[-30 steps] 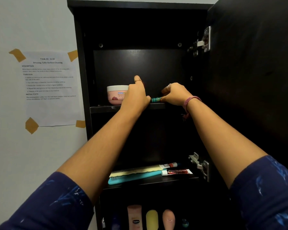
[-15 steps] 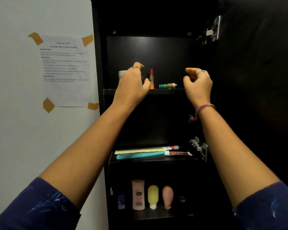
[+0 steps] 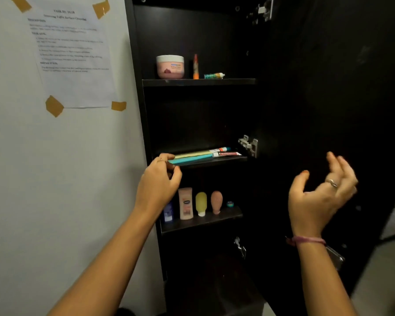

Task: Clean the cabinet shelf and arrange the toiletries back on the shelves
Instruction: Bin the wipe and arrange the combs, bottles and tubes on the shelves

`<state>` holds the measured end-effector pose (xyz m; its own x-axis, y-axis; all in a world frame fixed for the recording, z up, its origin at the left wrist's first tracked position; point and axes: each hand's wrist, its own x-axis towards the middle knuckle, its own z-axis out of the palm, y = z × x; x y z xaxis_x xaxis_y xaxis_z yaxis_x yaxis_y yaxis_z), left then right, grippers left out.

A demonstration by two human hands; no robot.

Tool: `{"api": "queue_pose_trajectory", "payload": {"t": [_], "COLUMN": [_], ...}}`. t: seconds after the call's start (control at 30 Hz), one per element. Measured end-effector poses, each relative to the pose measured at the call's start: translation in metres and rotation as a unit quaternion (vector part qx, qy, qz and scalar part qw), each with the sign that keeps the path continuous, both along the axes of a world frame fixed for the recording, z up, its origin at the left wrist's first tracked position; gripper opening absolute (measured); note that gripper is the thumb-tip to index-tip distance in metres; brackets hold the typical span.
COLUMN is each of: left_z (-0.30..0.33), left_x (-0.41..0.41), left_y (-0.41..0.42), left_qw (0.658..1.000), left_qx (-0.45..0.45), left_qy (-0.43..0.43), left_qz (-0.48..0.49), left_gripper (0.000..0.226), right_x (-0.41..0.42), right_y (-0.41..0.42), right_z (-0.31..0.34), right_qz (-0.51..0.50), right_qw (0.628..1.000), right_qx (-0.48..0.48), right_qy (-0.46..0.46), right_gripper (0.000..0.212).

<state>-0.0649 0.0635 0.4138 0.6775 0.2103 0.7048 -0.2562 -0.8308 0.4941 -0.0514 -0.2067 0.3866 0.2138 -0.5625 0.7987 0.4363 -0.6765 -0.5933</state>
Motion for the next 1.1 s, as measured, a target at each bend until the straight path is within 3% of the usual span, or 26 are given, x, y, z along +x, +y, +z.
{"api": "queue_pose_trajectory", "payload": {"t": [0.2, 0.43, 0.6, 0.83, 1.1], "left_z": [-0.069, -0.118, -0.131, -0.149, -0.152], "left_x": [-0.064, -0.112, -0.132, -0.148, -0.146], "left_y": [-0.002, -0.011, -0.019, -0.036, -0.051], "left_qw": [0.993, 0.978, 0.970, 0.962, 0.964], "left_qx": [-0.052, -0.102, -0.115, -0.147, -0.168], "left_qy": [0.101, 0.182, 0.207, 0.221, 0.204], "left_qz": [0.004, 0.028, 0.054, 0.061, -0.016], "left_gripper": [0.028, 0.024, 0.024, 0.022, 0.021], "right_x": [-0.050, -0.049, -0.053, -0.075, -0.106], "right_y": [-0.040, -0.079, -0.086, -0.066, 0.010], "right_z": [-0.024, -0.038, -0.043, -0.054, -0.056], "right_qz": [-0.035, 0.132, 0.143, 0.195, 0.295], "right_qw": [0.995, 0.972, 0.972, 0.967, 0.947], "right_qx": [0.090, 0.132, 0.145, 0.128, 0.105], "right_qy": [-0.004, 0.142, 0.119, 0.099, 0.078], "right_gripper": [0.061, 0.057, 0.040, 0.038, 0.026]}}
